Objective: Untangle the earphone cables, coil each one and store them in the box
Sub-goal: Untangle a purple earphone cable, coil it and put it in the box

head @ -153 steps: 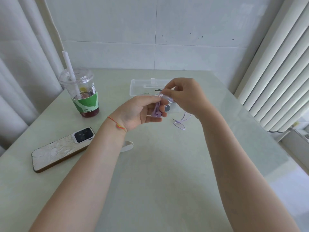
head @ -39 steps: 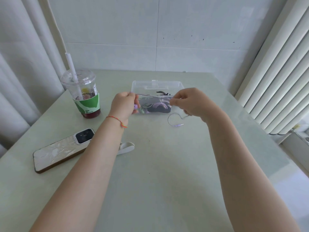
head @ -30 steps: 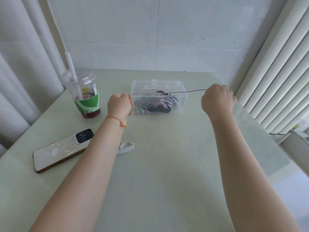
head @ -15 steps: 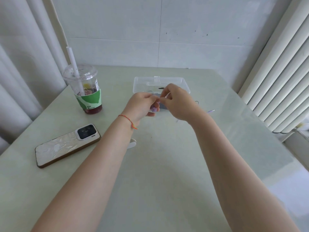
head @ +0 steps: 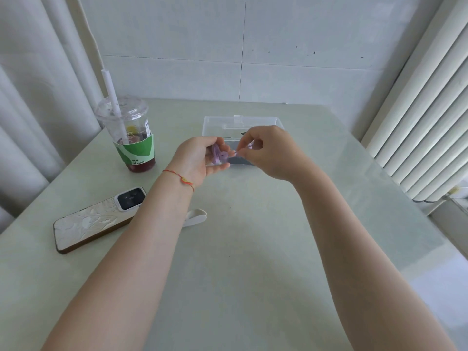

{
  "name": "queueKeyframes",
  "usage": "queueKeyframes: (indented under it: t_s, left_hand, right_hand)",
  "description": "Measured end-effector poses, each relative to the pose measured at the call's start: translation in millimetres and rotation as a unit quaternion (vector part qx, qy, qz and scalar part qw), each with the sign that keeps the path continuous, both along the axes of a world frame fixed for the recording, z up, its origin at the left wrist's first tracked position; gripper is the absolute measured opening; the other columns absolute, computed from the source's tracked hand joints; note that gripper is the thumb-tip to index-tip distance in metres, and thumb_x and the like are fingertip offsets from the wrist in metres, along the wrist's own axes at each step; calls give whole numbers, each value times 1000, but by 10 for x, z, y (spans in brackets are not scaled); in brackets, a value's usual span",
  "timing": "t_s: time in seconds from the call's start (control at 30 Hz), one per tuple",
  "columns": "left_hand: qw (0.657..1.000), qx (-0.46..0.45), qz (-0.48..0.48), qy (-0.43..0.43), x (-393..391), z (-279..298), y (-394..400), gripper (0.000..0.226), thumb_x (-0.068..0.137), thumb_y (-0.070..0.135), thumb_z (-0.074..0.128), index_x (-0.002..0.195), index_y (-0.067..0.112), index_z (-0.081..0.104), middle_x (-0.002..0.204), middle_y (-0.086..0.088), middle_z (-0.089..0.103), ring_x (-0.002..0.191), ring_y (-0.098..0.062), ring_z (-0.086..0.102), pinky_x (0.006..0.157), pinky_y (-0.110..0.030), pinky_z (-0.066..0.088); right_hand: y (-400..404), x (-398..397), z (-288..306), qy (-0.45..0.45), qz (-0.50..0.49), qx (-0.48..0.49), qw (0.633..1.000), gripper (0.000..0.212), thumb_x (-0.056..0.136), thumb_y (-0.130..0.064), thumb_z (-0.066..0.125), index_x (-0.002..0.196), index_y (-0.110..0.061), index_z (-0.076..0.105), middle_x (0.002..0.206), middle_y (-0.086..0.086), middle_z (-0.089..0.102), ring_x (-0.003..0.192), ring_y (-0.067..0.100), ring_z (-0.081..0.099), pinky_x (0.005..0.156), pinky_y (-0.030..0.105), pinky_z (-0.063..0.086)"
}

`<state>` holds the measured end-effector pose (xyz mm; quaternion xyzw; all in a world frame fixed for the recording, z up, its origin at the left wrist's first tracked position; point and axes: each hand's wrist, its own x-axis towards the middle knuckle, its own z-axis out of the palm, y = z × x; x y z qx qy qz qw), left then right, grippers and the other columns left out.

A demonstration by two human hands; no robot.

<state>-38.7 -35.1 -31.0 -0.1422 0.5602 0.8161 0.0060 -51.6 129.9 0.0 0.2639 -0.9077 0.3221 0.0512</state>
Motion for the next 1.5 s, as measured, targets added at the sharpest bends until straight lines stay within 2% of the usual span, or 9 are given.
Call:
queueKeyframes:
  t_s: [0.13,0.27,0.43,0.57,0.8,0.93,1.23,1.37,1.5]
  left_hand:
    - [985,-117,-124,29,66,19,55,23,97,14,48,81,8,64,77,-7,71,92,-28,70,90,-46,53]
    - [965,-163,-195,68,133,55,102,40,100,19,45,75,18,77,84,-6,71,92,-24,66,85,-40,55]
    - [967,-72,-225,91,161,70,106,23,100,23,47,105,11,67,87,0,71,89,-20,70,72,-31,59]
    - [969,9,-221,111,179,107,136,27,84,24,56,104,11,67,85,1,73,82,-13,71,60,-22,57]
    - [971,151,-123,136,122,126,151,19,97,18,50,108,14,65,104,-1,74,99,-14,69,62,-20,56]
    - [986,67,-71,137,69,53,116,18,99,21,51,106,22,67,109,3,72,106,-14,65,65,-19,53]
    - [986,-100,-22,129,32,-33,93,14,96,13,56,99,13,70,86,-5,70,72,-14,62,78,-28,49]
    - [970,-184,-104,122,78,-8,138,24,98,18,54,83,13,73,81,-13,68,80,-23,59,82,-35,45]
    - [967,-141,-196,79,127,43,196,31,101,27,47,88,9,69,88,-14,72,88,-29,64,85,-38,50]
  right_hand:
    - [37,-31,30,6,3,-40,999,10,87,-15,61,83,-21,67,52,-10,45,50,4,42,53,16,34]
    - [74,-62,32,7,0,-76,997,8,85,-16,65,80,-21,69,46,-10,43,46,4,39,46,11,29]
    - [127,-87,52,12,-31,-139,990,5,84,-16,68,81,-13,70,40,-12,43,41,3,39,45,11,28]
    - [124,-102,24,-14,-31,-169,985,12,89,-20,64,81,-20,72,53,-7,47,46,5,35,47,14,29]
    - [16,7,-67,-126,25,-6,992,39,98,-18,45,59,-19,49,46,-12,51,40,2,41,46,14,32]
    - [-19,25,-28,-97,41,46,993,42,99,-22,47,57,-24,51,59,-3,52,49,8,42,50,20,32]
    - [68,10,65,-33,8,28,999,17,91,-24,59,81,-14,69,56,-8,42,49,7,36,42,13,28]
    - [108,-16,124,-2,-10,-28,1000,17,93,-20,54,81,-19,67,59,-11,47,51,2,42,46,13,30]
    - [164,-95,122,0,-44,-95,994,17,93,-20,55,86,-12,67,57,-4,43,45,7,38,44,16,27]
